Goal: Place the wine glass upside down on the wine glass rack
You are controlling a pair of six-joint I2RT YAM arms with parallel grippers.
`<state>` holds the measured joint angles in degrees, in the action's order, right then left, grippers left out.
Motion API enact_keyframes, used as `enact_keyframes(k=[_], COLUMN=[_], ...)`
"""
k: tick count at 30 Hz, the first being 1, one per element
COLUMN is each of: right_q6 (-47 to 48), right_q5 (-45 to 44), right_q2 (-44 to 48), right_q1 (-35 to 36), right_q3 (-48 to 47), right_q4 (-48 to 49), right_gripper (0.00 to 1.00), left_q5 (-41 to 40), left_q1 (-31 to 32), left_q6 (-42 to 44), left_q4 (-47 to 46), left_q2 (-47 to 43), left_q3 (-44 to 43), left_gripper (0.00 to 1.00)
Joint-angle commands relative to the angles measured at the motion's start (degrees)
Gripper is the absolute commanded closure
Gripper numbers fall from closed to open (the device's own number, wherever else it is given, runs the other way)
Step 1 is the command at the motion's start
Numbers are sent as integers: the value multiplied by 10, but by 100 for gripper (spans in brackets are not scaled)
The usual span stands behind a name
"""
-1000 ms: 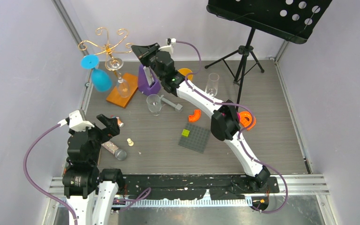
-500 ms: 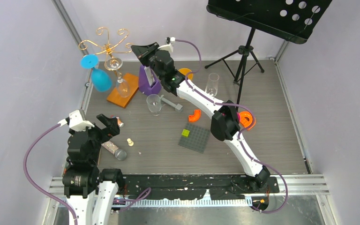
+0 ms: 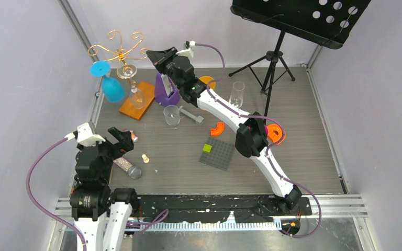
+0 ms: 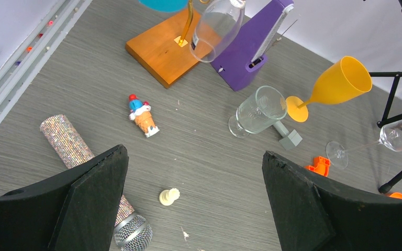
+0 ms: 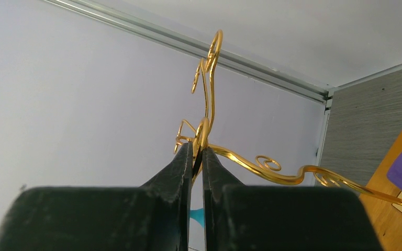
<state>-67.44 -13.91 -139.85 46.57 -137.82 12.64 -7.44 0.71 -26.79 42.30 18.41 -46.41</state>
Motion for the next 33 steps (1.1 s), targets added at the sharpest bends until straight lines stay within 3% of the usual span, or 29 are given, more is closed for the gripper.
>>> enact_keyframes(k=[1, 33], right_q6=[35, 47], right_q5=[-19, -43], right_q2=[76, 117], right_q1=[4, -9], right_q3=[-32, 5], right_q4=[67, 78], right_gripper=[95, 95], left_q5=[0, -3], left_q1=[2, 2], left_q6=[-3, -4], left_q4=[-18, -16], left_q2=[7, 8], left_q3=[-9, -6], left_gripper=[5, 4])
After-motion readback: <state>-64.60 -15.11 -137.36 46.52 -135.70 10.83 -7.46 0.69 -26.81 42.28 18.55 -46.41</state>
